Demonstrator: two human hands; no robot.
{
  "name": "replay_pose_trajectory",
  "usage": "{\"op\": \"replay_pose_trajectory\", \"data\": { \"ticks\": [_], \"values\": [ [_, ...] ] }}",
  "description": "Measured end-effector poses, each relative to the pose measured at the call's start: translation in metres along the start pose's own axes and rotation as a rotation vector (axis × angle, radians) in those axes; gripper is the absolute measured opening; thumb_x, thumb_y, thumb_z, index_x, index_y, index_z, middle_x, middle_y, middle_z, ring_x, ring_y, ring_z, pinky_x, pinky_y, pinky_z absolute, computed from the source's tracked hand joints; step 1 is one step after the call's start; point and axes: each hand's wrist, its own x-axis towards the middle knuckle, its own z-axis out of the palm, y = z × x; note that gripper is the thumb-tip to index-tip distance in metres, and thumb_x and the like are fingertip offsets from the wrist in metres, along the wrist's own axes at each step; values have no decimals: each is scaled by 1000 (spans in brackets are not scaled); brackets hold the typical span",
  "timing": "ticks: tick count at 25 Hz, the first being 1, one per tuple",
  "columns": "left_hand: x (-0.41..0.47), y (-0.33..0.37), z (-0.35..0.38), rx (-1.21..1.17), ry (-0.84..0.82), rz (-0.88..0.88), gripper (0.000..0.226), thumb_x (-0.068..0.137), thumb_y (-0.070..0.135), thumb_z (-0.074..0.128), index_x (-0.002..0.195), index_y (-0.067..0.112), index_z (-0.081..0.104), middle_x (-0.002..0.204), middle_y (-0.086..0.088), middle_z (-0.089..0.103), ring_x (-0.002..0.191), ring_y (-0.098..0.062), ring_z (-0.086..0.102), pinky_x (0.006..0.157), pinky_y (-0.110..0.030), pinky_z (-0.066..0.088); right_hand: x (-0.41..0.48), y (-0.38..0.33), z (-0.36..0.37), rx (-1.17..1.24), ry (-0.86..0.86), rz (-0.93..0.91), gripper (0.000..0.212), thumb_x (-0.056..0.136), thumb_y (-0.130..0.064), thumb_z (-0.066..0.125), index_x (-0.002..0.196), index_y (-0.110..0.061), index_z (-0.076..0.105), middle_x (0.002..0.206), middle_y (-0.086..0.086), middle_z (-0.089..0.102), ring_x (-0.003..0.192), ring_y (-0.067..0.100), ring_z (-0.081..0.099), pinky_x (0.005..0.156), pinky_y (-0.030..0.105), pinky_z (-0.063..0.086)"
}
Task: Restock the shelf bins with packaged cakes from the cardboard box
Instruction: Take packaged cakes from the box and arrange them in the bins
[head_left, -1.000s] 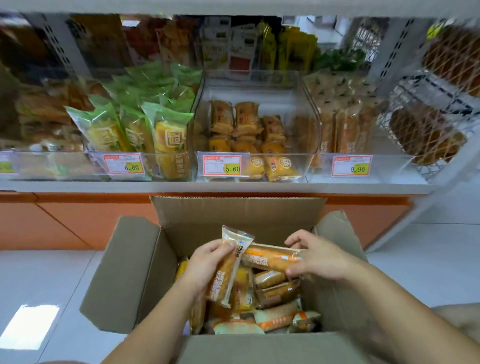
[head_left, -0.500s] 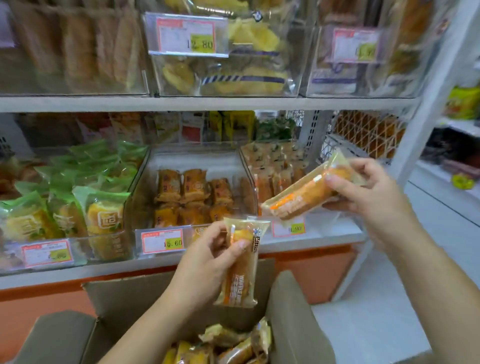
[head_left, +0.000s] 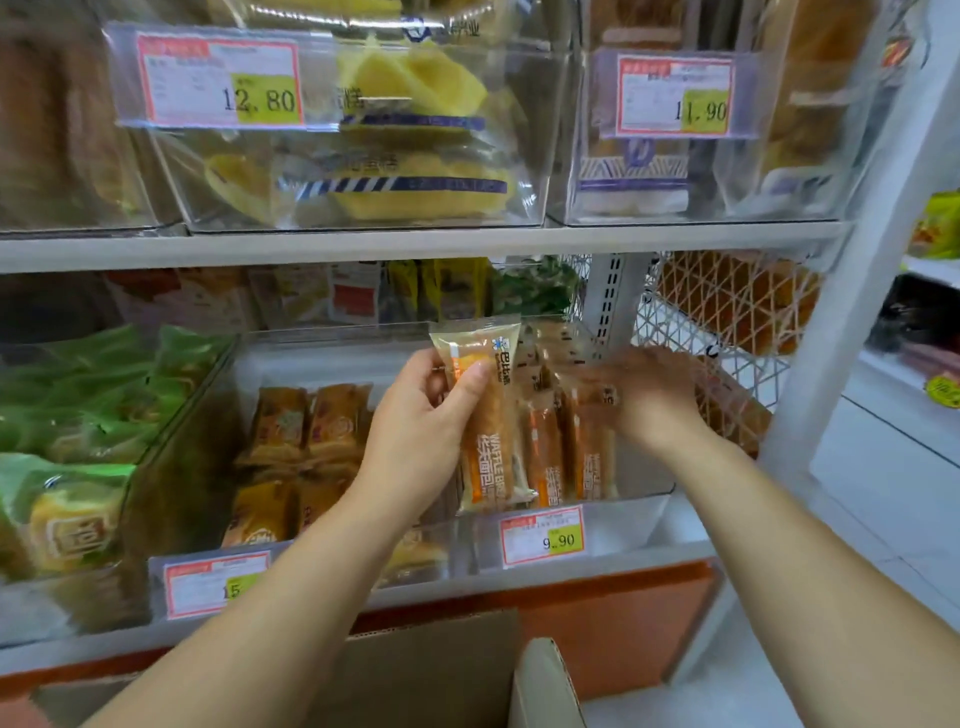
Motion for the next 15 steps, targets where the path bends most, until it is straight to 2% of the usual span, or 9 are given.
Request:
{"op": "replay_pose_trajectory", "data": {
  "ticks": [2, 4, 6, 7, 8, 10, 12, 13, 15],
  "values": [
    [6, -3, 6, -9, -18, -44, 23, 92, 43, 59, 113, 32, 59, 96, 13, 73, 84, 2, 70, 70, -19, 58, -2, -1, 0, -31, 56, -21, 46, 80, -46, 71, 123, -32, 65, 136, 5, 55, 131, 32, 38, 109, 42, 27],
    [11, 0, 12, -29, -27, -41, 21, 93, 41, 59, 112, 33, 57, 94, 14, 71, 83, 3, 69, 66, -13, 56, -8, -14, -15, 130, 109, -60, 50, 86, -45, 64, 130, -24, 60, 137, 5, 54, 132, 30, 38, 108, 38, 25],
    [15, 5, 18, -45, -32, -7, 21, 94, 39, 58, 114, 32, 56, 95, 14, 70, 84, 6, 68, 68, -13, 55, -18, -38, -44, 565, -75, -22, 47, 90, -41, 60, 135, -30, 53, 126, -11, 57, 118, 10, 50, 102, 28, 36],
    [16, 6, 21, -50, -45, 1, 21, 94, 38, 58, 114, 33, 55, 98, 13, 71, 88, 4, 68, 73, -17, 56, -22, -49, -53, 782, -214, -18, 49, 86, -40, 64, 134, -34, 52, 119, -17, 61, 110, 3, 56, 100, 26, 42],
    [17, 6, 25, -38, -68, -2, 20, 94, 38, 59, 113, 33, 55, 102, 11, 71, 92, 1, 68, 80, -24, 58, -27, -58, -55, 877, -274, -27, 50, 82, -39, 68, 130, -37, 53, 113, -19, 64, 104, 0, 61, 97, 25, 46],
    [18, -2, 28, 120, -143, -15, 24, 92, 42, 62, 114, 32, 58, 110, 10, 69, 102, -7, 66, 92, -37, 56, -38, -66, -42, 852, -272, -2, 49, 79, -30, 74, 123, -35, 54, 105, -14, 67, 97, 7, 65, 89, 32, 54],
    [18, -13, 21, 524, -176, 13, 45, 87, 50, 63, 126, 29, 56, 128, 4, 60, 122, -17, 53, 104, -44, 46, -49, -68, -27, 801, -360, 59, 53, 79, -23, 77, 125, -34, 52, 106, -11, 66, 99, 13, 64, 87, 39, 56],
    [16, -17, 15, 650, -160, 31, 55, 86, 53, 63, 134, 30, 50, 140, 2, 50, 133, -20, 41, 110, -44, 39, -55, -69, -21, 744, -423, 53, 58, 78, -26, 78, 129, -33, 51, 109, -12, 63, 102, 12, 62, 89, 36, 54],
    [13, -23, 3, 627, -180, 46, 62, 91, 49, 60, 146, 34, 37, 154, 6, 35, 143, -18, 29, 114, -36, 29, -58, -72, -12, 643, -518, 48, 58, 79, -31, 78, 131, -30, 52, 110, -14, 60, 100, 8, 58, 87, 27, 48]
  ]
}}
